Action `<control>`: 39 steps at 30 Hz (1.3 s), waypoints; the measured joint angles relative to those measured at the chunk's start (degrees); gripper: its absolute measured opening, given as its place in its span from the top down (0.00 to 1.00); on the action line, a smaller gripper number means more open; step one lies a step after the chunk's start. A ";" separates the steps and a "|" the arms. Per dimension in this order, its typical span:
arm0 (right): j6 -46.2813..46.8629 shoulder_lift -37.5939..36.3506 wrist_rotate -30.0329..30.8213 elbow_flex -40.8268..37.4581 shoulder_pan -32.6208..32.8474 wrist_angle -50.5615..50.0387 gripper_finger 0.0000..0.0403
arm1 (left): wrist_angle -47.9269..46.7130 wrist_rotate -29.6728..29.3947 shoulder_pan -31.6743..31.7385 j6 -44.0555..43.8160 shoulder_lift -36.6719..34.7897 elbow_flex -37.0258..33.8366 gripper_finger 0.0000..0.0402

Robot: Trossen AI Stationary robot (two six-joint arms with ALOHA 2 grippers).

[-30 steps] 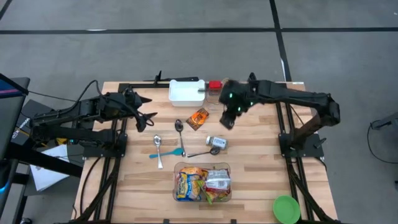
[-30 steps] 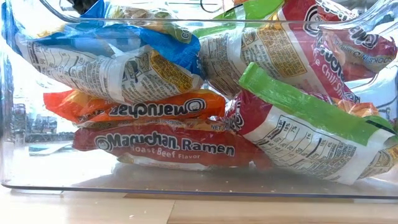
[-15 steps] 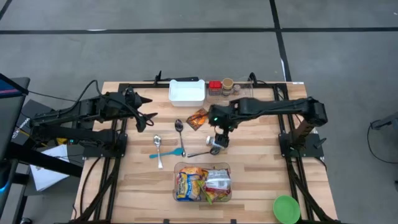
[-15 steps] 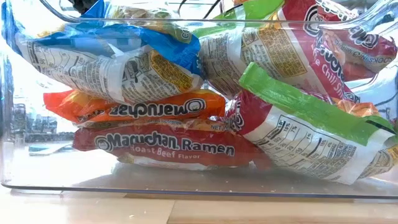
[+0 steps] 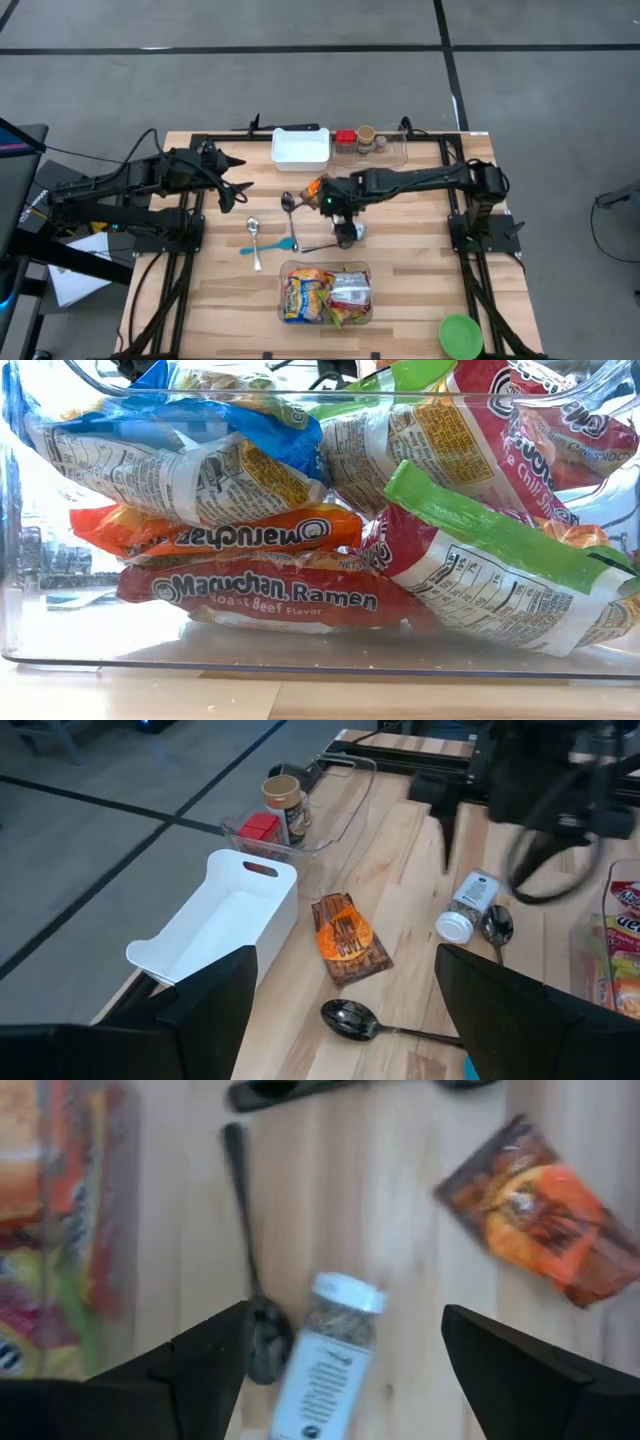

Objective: Pick & Place Food Item
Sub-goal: Put the white seasoning into the top transparent bin

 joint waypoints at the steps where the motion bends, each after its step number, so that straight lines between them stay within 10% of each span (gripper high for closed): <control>1: 0.08 0.34 -0.31 0.06 -0.26 1.07 0.21 | 0.00 0.02 0.00 0.00 0.02 0.00 0.25; 39: 7.72 4.29 -4.17 -14.81 -1.99 17.60 0.21 | 0.53 -0.09 0.00 -0.39 0.48 0.00 0.25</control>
